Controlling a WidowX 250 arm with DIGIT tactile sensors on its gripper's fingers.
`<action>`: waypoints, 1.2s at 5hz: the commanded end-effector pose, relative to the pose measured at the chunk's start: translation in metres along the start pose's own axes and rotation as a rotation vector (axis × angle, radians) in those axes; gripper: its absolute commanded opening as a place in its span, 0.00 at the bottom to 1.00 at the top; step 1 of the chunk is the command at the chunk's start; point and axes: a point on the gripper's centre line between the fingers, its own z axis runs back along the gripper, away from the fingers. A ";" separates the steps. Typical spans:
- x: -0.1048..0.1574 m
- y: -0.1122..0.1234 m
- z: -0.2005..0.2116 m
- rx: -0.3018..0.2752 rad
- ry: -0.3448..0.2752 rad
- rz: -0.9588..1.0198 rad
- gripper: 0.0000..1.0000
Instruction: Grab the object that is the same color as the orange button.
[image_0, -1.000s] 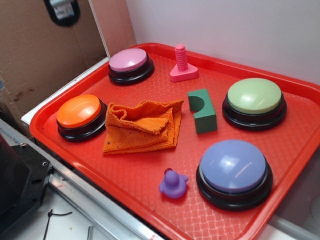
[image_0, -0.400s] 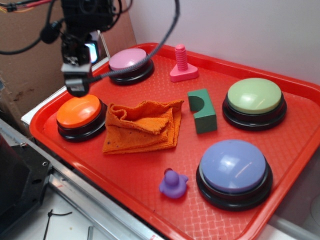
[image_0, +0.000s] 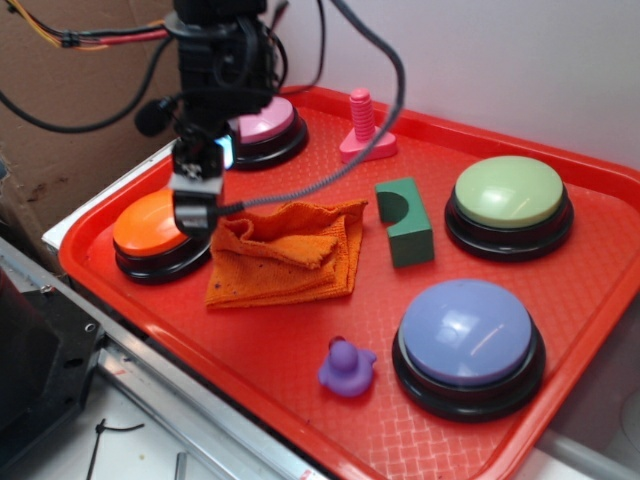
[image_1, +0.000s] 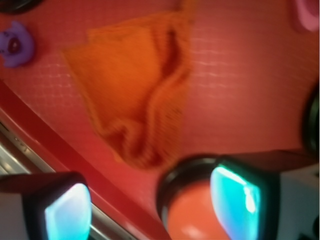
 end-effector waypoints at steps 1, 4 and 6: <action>-0.003 -0.010 -0.027 -0.022 0.058 -0.001 1.00; -0.018 -0.007 -0.064 -0.003 0.116 0.116 0.00; -0.016 -0.013 -0.038 0.043 0.043 0.158 0.00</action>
